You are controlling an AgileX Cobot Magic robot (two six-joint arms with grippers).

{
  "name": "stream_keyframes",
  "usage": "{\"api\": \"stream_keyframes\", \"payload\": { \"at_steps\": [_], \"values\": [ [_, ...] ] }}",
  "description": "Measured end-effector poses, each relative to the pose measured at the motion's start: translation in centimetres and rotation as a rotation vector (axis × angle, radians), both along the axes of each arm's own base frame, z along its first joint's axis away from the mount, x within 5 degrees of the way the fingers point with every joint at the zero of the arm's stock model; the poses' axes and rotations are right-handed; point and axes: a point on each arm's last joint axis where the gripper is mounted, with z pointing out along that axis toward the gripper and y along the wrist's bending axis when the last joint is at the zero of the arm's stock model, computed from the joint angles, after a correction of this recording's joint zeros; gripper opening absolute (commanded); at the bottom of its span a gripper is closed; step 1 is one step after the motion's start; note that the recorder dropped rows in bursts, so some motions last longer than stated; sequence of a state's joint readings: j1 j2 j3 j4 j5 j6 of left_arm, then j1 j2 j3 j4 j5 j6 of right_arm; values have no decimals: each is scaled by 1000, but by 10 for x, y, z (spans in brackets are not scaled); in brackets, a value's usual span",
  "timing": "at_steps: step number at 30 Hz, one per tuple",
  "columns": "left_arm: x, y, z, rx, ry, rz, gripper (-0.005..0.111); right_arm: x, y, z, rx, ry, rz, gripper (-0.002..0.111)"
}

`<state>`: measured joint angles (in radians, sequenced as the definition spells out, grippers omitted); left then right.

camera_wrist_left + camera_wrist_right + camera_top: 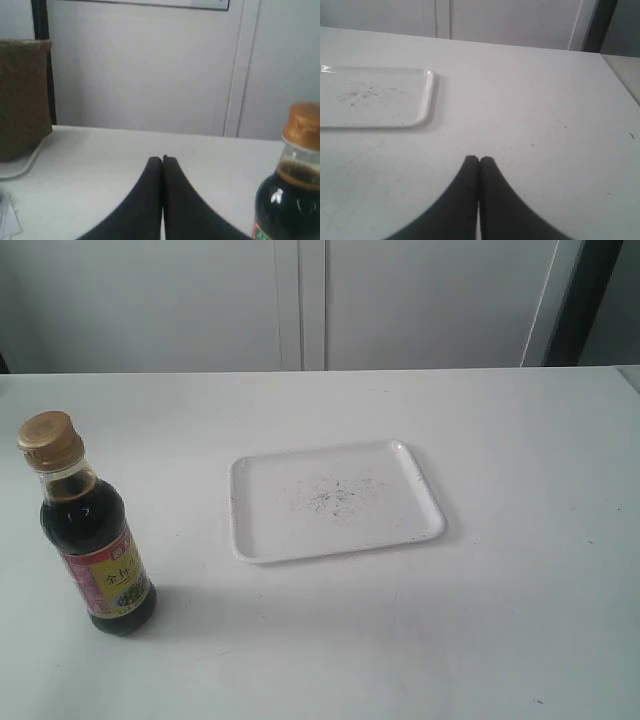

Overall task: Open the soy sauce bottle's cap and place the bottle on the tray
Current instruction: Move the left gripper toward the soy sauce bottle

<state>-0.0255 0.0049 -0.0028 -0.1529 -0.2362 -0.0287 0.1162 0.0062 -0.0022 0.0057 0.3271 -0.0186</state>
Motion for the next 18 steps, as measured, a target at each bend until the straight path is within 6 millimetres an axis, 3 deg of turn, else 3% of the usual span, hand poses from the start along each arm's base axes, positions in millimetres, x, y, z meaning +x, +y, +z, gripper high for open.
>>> {"api": "stream_keyframes", "payload": {
  "at_steps": [3, 9, 18],
  "values": [
    [-1, 1, 4, -5, -37, 5, 0, 0, 0, 0, 0, 0, 0, 0],
    [-4, 1, 32, 22, -121, 10, 0, 0, 0, 0, 0, 0, 0, 0],
    [12, 0, 52, 43, -69, 7, 0, 0, 0, 0, 0, 0, 0, 0]
  ]
}}
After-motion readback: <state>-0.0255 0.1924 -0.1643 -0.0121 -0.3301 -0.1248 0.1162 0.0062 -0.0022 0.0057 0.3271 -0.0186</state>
